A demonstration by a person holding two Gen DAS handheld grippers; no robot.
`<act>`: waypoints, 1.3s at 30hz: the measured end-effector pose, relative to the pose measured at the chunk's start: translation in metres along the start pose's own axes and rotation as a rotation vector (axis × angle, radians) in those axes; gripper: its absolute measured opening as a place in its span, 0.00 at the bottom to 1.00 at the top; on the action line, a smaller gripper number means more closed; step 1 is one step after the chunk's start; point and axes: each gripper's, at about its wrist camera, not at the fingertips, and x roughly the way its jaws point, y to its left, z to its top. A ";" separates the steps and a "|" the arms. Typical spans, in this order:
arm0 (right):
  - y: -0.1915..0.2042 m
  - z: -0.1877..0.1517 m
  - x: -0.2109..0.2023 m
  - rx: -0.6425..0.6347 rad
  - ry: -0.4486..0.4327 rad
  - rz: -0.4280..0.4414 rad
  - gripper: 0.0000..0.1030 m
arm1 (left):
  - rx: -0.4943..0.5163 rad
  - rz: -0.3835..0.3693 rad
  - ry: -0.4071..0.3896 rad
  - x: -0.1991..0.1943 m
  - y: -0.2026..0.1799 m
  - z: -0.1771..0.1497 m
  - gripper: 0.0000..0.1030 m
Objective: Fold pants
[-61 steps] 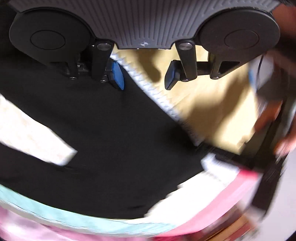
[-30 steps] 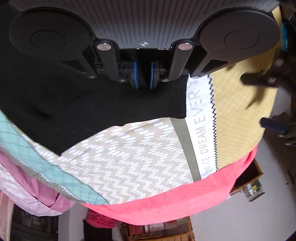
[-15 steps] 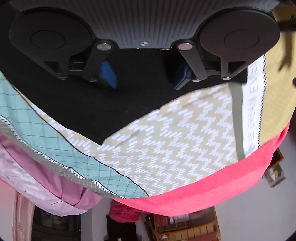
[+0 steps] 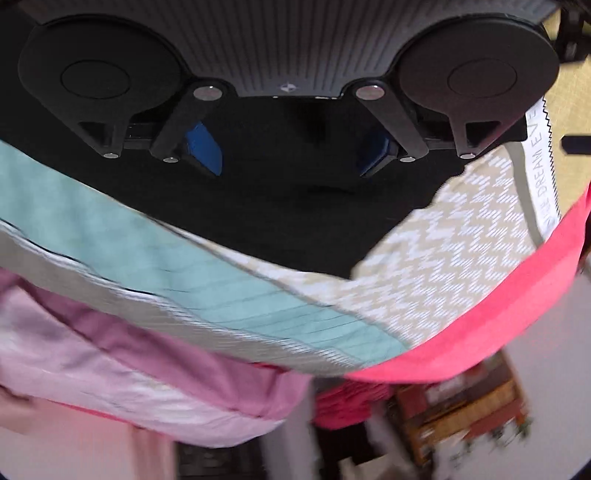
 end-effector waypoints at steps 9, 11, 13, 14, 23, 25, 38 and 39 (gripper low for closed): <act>-0.150 -0.086 -0.162 0.387 -0.145 -0.350 0.81 | 0.035 -0.103 -0.014 0.065 -0.083 0.088 1.00; -0.180 -0.114 -0.195 0.475 -0.183 -0.466 0.84 | 0.041 -0.088 -0.019 0.080 -0.099 0.102 1.00; -0.211 -0.143 -0.224 0.599 -0.214 -0.590 0.85 | 0.043 -0.081 0.001 0.098 -0.111 0.109 1.00; -0.226 -0.156 -0.236 0.661 -0.224 -0.649 0.85 | 0.042 -0.070 0.013 0.108 -0.114 0.111 1.00; -0.325 -0.192 -0.244 0.931 -0.283 -0.796 0.88 | 0.030 -0.027 0.062 0.144 -0.113 0.100 1.00; -0.331 -0.187 -0.234 0.889 -0.294 -0.788 0.85 | 0.021 -0.027 0.070 0.145 -0.113 0.101 1.00; -0.341 -0.172 -0.265 0.872 -0.345 -0.866 0.29 | 0.024 -0.009 0.072 0.144 -0.117 0.105 1.00; -0.332 -0.165 -0.265 0.844 -0.356 -0.919 0.34 | 0.026 -0.009 0.070 0.144 -0.116 0.105 1.00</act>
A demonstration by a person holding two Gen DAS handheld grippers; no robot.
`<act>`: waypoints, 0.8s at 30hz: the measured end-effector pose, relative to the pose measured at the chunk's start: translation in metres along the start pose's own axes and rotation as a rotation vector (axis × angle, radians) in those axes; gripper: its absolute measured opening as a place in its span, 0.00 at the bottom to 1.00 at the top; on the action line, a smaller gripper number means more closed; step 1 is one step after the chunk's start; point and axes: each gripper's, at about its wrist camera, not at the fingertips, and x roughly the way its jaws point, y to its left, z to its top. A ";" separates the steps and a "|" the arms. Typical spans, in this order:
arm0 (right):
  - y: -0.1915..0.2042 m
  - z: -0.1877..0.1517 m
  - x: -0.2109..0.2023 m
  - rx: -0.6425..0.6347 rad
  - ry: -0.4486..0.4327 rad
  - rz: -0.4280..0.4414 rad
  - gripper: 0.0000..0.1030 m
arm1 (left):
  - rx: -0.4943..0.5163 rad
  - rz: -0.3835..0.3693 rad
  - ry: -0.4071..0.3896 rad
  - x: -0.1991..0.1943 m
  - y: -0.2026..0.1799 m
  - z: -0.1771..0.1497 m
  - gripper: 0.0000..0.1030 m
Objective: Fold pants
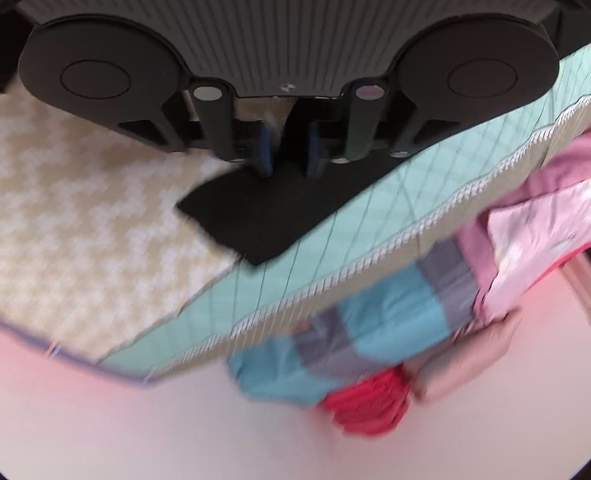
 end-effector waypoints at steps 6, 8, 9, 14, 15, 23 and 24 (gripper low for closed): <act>0.064 -0.036 -0.004 -0.396 0.134 0.223 0.62 | 0.006 -0.001 0.005 0.000 0.000 0.000 1.00; 0.062 -0.040 0.006 -0.403 0.168 0.151 0.47 | 0.015 -0.009 0.026 -0.002 0.002 0.003 1.00; 0.054 -0.034 0.003 -0.336 0.142 0.072 0.44 | 0.020 -0.014 0.040 -0.004 0.003 0.004 1.00; 0.026 -0.019 -0.031 -0.138 0.098 0.003 0.61 | 0.042 -0.009 -0.021 -0.040 0.023 -0.011 1.00; 0.031 -0.022 -0.037 -0.159 0.112 0.038 0.61 | 0.041 -0.012 -0.031 -0.047 0.028 -0.017 1.00; 0.097 -0.087 -0.087 -0.203 0.314 0.448 0.61 | 0.048 -0.038 0.018 -0.062 0.050 -0.083 1.00; 0.108 -0.098 -0.092 -0.206 0.366 0.527 0.61 | 0.054 -0.029 0.032 -0.059 0.052 -0.091 1.00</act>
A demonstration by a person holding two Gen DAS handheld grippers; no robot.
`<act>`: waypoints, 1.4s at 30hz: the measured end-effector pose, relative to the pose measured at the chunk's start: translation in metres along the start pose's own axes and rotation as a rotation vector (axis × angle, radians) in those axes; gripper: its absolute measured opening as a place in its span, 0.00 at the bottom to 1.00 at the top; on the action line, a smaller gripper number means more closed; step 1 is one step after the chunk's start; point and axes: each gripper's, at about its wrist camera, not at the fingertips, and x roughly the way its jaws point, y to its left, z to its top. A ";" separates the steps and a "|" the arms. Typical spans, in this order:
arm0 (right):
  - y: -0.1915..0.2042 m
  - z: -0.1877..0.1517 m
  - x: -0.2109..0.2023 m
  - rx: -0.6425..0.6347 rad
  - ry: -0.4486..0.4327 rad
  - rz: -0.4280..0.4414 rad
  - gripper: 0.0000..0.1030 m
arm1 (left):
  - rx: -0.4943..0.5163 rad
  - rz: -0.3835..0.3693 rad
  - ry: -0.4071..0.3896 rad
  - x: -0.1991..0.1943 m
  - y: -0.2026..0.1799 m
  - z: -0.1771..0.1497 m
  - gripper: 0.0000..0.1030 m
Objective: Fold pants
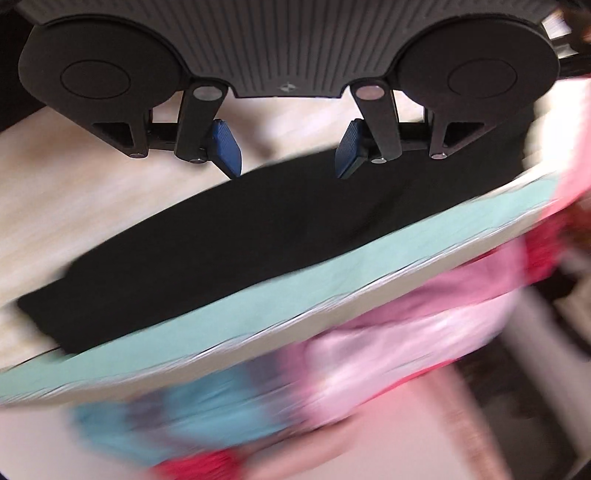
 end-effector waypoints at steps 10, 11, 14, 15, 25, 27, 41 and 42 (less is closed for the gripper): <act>0.105 -0.058 0.103 0.008 0.305 0.268 0.67 | 0.008 -0.042 -0.042 0.001 0.019 -0.020 1.00; 0.109 -0.061 0.106 0.033 0.286 0.270 0.64 | 0.009 -0.046 -0.047 0.000 0.020 -0.022 1.00; 0.125 -0.054 0.112 -0.058 0.226 0.199 0.08 | 0.020 -0.054 -0.056 -0.002 0.021 -0.025 1.00; 0.122 -0.048 0.111 -0.049 0.177 0.188 0.08 | 0.024 -0.056 -0.057 -0.002 0.021 -0.025 1.00; 0.123 -0.071 0.023 -0.252 0.031 0.097 0.55 | 0.041 -0.066 -0.061 0.001 0.022 -0.024 1.00; 0.122 -0.089 0.007 -0.320 0.030 0.082 0.57 | 0.044 -0.064 -0.060 0.001 0.021 -0.023 1.00; 0.061 -0.145 -0.046 -0.271 0.037 -0.135 0.74 | 0.041 -0.054 -0.045 0.005 0.021 -0.020 1.00; 0.057 -0.146 -0.042 -0.275 0.075 -0.171 0.73 | 0.040 -0.052 -0.043 0.005 0.021 -0.020 1.00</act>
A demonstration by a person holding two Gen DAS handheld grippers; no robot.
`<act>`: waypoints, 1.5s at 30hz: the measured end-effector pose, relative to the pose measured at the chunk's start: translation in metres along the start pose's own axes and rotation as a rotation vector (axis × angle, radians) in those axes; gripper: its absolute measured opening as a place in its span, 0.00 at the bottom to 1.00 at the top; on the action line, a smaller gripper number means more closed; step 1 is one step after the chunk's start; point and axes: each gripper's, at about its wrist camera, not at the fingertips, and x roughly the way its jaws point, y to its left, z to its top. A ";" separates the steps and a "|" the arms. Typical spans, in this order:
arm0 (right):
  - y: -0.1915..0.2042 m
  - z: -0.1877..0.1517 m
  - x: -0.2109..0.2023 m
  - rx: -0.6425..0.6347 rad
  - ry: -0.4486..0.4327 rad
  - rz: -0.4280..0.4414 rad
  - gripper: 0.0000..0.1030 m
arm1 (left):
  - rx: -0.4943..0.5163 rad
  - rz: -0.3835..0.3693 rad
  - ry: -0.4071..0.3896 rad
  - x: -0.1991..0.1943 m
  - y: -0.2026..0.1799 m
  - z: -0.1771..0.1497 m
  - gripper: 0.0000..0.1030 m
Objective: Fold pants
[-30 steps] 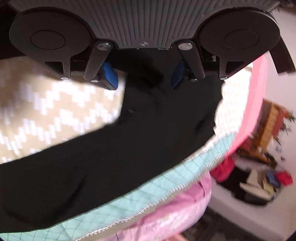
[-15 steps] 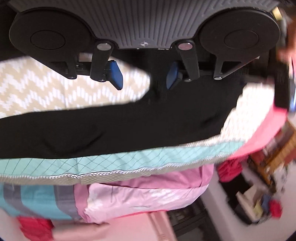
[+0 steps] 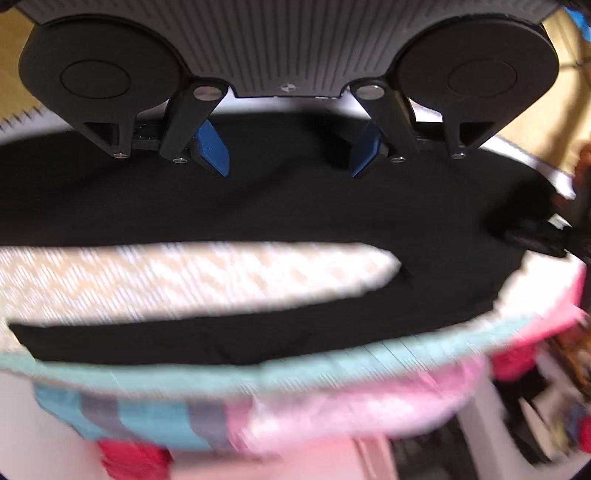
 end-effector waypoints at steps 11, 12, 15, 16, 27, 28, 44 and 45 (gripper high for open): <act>0.004 -0.001 -0.014 -0.081 -0.066 -0.078 0.77 | 0.000 0.004 0.000 0.002 0.001 0.001 1.00; 0.001 0.000 -0.009 -0.079 -0.050 -0.097 0.77 | -0.001 0.005 -0.001 0.002 0.001 0.000 1.00; -0.010 -0.012 -0.002 -0.075 -0.017 -0.082 0.78 | -0.002 0.007 0.000 0.003 0.001 0.000 1.00; -0.012 -0.011 -0.006 -0.077 -0.010 -0.074 0.78 | -0.002 0.007 0.003 0.003 0.001 0.001 1.00; -0.081 -0.001 -0.018 0.092 -0.054 -0.186 0.79 | 0.060 0.004 -0.054 -0.031 -0.036 0.009 1.00; -0.088 -0.006 -0.014 0.106 -0.015 -0.177 0.79 | 0.076 -0.007 -0.055 -0.033 -0.044 0.009 1.00; -0.126 -0.006 -0.018 0.098 -0.052 -0.289 0.70 | 0.087 -0.006 0.047 -0.002 -0.065 -0.001 1.00; -0.124 -0.007 -0.021 0.072 -0.049 -0.283 0.61 | 0.087 -0.004 0.046 -0.001 -0.066 -0.001 1.00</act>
